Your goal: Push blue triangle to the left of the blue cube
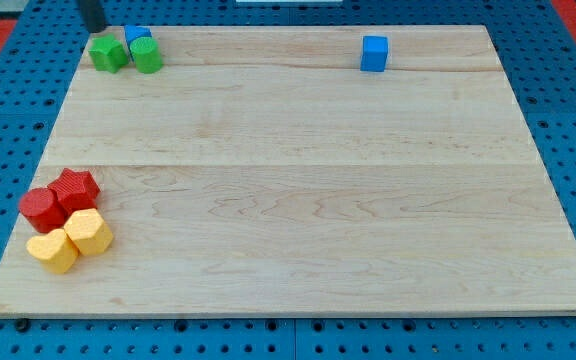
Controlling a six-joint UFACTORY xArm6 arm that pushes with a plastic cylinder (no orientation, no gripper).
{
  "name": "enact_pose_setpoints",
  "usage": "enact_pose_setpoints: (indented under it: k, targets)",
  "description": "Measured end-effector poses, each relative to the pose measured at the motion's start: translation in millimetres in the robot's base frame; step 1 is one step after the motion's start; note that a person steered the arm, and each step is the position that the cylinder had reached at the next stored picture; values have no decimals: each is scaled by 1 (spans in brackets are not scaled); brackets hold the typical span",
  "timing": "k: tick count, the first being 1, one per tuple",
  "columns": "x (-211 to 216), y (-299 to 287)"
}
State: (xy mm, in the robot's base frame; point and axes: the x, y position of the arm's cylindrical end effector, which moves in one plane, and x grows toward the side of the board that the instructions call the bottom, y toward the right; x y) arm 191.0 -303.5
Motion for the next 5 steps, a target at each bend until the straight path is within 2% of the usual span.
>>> enact_pose_setpoints:
  k: [1, 2, 4, 5]
  targets:
    - [3, 1]
    - [4, 44]
    - [17, 48]
    - [27, 71]
